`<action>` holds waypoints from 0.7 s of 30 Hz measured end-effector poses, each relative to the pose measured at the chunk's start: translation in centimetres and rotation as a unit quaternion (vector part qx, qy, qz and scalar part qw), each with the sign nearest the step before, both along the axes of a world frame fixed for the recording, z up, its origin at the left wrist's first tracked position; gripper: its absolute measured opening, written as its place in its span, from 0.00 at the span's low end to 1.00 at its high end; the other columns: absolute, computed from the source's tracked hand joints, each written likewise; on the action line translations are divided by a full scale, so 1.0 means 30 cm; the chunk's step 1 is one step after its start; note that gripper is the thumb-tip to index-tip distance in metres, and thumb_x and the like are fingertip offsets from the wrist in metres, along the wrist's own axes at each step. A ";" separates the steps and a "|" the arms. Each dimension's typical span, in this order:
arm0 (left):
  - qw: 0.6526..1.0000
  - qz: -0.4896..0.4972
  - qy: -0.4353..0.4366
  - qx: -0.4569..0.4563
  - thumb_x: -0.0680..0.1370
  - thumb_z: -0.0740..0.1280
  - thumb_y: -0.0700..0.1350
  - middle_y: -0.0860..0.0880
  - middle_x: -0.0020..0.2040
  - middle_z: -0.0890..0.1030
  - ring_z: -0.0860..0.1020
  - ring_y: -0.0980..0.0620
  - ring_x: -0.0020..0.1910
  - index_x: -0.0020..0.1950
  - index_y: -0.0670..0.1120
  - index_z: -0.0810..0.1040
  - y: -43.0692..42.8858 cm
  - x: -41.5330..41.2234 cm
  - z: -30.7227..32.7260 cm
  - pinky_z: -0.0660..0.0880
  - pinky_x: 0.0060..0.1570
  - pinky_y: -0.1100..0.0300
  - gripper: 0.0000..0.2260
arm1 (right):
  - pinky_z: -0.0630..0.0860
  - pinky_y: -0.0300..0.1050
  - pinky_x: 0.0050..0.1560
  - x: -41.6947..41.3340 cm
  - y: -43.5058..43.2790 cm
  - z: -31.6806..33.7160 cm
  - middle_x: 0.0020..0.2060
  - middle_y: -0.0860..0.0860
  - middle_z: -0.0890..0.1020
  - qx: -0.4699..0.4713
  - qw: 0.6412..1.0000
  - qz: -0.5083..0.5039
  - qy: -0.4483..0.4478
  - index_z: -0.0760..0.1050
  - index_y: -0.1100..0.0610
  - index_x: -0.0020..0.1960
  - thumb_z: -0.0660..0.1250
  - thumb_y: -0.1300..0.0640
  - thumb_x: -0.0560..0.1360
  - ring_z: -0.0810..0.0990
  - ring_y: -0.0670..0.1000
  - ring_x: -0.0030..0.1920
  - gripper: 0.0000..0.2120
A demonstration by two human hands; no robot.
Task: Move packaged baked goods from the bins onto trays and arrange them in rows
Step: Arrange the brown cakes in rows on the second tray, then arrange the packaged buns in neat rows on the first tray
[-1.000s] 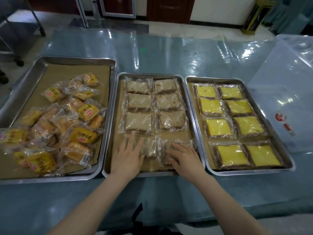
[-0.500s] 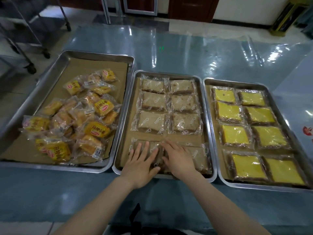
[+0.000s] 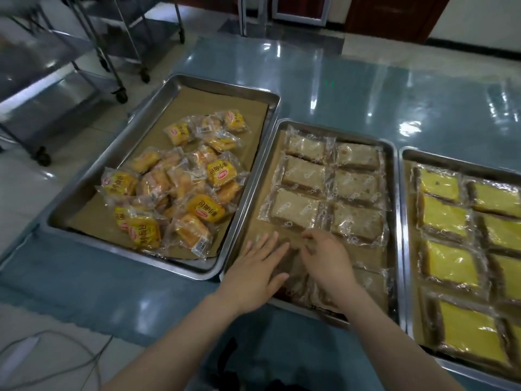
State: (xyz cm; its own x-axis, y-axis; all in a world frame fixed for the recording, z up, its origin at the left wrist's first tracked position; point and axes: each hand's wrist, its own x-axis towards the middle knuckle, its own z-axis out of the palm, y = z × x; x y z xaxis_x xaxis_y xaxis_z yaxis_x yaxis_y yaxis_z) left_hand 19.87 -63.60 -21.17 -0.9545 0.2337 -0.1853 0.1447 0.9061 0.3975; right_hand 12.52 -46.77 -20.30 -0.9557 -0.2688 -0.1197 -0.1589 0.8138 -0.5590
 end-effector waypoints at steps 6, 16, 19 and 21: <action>0.993 0.085 0.080 0.024 0.81 0.52 0.57 0.57 0.75 0.40 0.37 0.60 0.73 0.77 0.55 0.44 -0.152 -0.039 0.059 0.31 0.66 0.66 0.27 | 0.72 0.39 0.52 -0.045 -0.140 0.026 0.56 0.45 0.80 -0.038 0.996 0.075 -0.004 0.75 0.49 0.62 0.65 0.54 0.76 0.78 0.45 0.51 0.15; 0.989 0.092 0.101 0.048 0.79 0.52 0.59 0.59 0.76 0.41 0.37 0.63 0.73 0.77 0.57 0.45 -0.537 -0.118 0.097 0.38 0.69 0.64 0.28 | 0.69 0.31 0.49 -0.069 -0.506 0.095 0.52 0.40 0.78 -0.070 0.996 0.058 0.018 0.75 0.46 0.59 0.65 0.54 0.77 0.74 0.39 0.49 0.12; 0.986 0.082 0.119 0.089 0.77 0.49 0.62 0.61 0.75 0.42 0.39 0.64 0.73 0.75 0.62 0.42 -0.655 -0.163 0.145 0.41 0.69 0.63 0.28 | 0.70 0.35 0.50 -0.088 -0.645 0.118 0.53 0.43 0.78 -0.069 0.995 0.051 0.050 0.76 0.47 0.60 0.65 0.54 0.77 0.75 0.41 0.52 0.12; 0.984 0.060 0.137 0.097 0.77 0.49 0.61 0.62 0.74 0.42 0.39 0.66 0.72 0.73 0.63 0.41 -0.727 -0.199 0.181 0.40 0.68 0.64 0.27 | 0.68 0.36 0.51 -0.108 -0.728 0.137 0.53 0.43 0.79 -0.074 0.994 0.020 0.076 0.77 0.49 0.59 0.65 0.54 0.77 0.75 0.44 0.53 0.11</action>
State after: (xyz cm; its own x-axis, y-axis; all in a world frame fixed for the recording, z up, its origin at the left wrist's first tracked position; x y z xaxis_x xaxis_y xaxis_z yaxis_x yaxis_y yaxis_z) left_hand 13.89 -85.43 -15.72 -0.9851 0.1228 0.1205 0.1682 0.8343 0.5251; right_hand 9.27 -68.60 -16.20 -0.9479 -0.3109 0.0695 -0.2816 0.7155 -0.6393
